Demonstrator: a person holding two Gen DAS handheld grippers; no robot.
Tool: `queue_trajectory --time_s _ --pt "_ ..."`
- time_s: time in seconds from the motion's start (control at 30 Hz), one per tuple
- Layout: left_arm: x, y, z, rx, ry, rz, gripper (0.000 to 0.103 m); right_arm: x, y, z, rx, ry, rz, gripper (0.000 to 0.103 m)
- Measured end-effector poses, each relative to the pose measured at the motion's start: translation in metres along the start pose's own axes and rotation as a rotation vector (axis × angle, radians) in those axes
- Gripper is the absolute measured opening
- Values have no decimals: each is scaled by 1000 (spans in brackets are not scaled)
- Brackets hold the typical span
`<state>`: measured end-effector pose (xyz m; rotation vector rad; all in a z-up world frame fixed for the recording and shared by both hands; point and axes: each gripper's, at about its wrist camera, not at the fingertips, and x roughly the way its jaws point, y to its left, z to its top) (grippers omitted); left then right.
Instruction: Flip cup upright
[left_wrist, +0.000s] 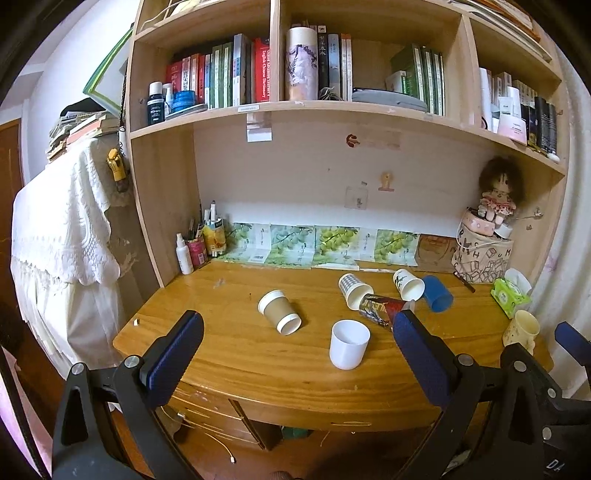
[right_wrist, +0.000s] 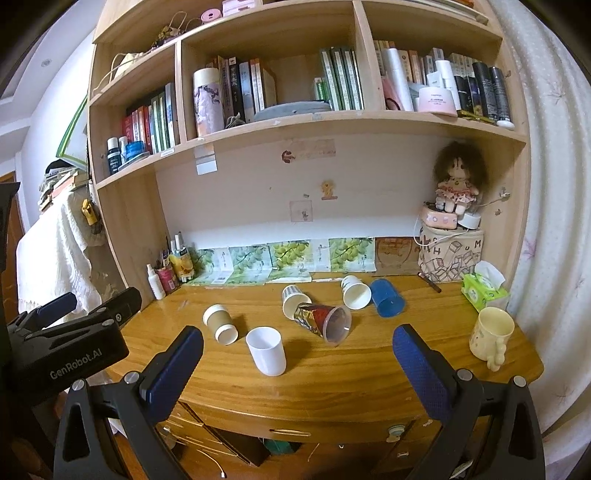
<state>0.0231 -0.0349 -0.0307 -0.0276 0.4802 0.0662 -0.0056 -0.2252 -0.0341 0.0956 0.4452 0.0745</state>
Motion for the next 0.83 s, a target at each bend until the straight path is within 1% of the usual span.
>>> queue_trajectory --time_s 0.43,0.83 --pt "0 -2 -1 -1 2 4 103 4 -4 -3 -8 29 11 103" --pt "-1 -7 0 -4 -12 5 103 7 -9 -2 -8 20 17 103"
